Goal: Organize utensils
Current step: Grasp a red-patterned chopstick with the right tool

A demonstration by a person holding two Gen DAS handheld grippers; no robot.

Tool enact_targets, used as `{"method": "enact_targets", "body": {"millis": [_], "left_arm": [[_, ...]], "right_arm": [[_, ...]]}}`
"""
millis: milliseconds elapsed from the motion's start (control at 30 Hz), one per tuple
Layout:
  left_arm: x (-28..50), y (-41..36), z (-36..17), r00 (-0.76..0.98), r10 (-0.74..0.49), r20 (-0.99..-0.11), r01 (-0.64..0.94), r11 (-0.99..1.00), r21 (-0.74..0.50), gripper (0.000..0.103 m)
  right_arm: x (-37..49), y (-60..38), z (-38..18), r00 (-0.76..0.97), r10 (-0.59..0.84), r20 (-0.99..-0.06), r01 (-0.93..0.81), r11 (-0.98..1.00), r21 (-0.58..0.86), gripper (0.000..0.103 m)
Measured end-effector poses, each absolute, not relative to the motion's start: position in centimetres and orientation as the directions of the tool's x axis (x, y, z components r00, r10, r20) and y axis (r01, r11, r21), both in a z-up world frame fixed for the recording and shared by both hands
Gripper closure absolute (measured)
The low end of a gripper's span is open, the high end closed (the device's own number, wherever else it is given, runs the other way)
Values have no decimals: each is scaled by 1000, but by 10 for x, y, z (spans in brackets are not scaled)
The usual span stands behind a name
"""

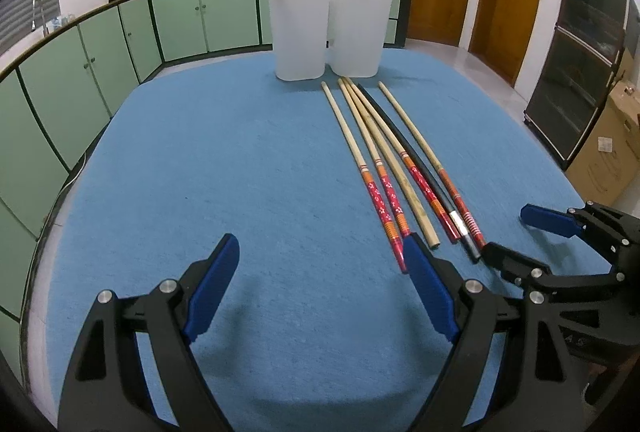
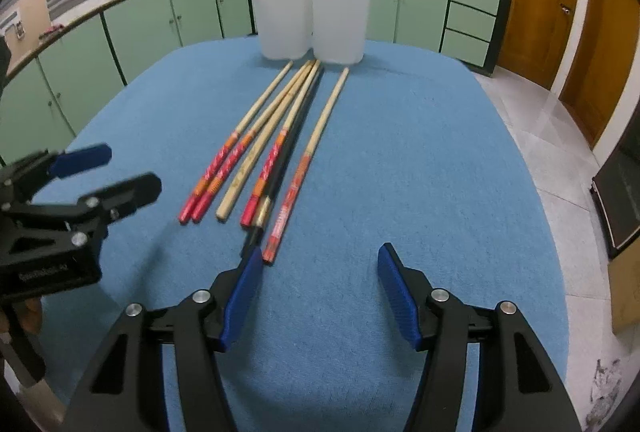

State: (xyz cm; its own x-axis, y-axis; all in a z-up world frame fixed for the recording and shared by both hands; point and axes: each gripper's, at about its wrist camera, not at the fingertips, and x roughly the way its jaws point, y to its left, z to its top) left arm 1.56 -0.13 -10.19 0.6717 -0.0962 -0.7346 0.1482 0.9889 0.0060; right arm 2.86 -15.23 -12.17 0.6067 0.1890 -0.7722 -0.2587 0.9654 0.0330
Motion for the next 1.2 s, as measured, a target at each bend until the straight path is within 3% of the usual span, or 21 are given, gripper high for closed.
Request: {"method": "enact_targets", "body": {"millis": [233,300,367,467,1200], "left_arm": [[16,-1,-104,664,-94,-742,149,989,8,22],[15,-1,-103,661,-101,-744,156,988,3,22],[14,-3,-104,652,-118,-749,168,986,-9,26],[15,-6,-107,630,-146,-763,181,983,-39,37],[18,-3,-114,611,-81,-787,133,991,1,40]], "right_arm": [[29,-151,-123,620,180,-764,-256,966,20,47],[30,-153,-123,621,183,-763,-249,968,29,56],[31,-156,-122,626,171,-761,-240,971,21,73],[33,-163,-122,626,168,-762,-223,974,31,81],[31,-171,-123,632,190,-751,-208,976,71,81]]}}
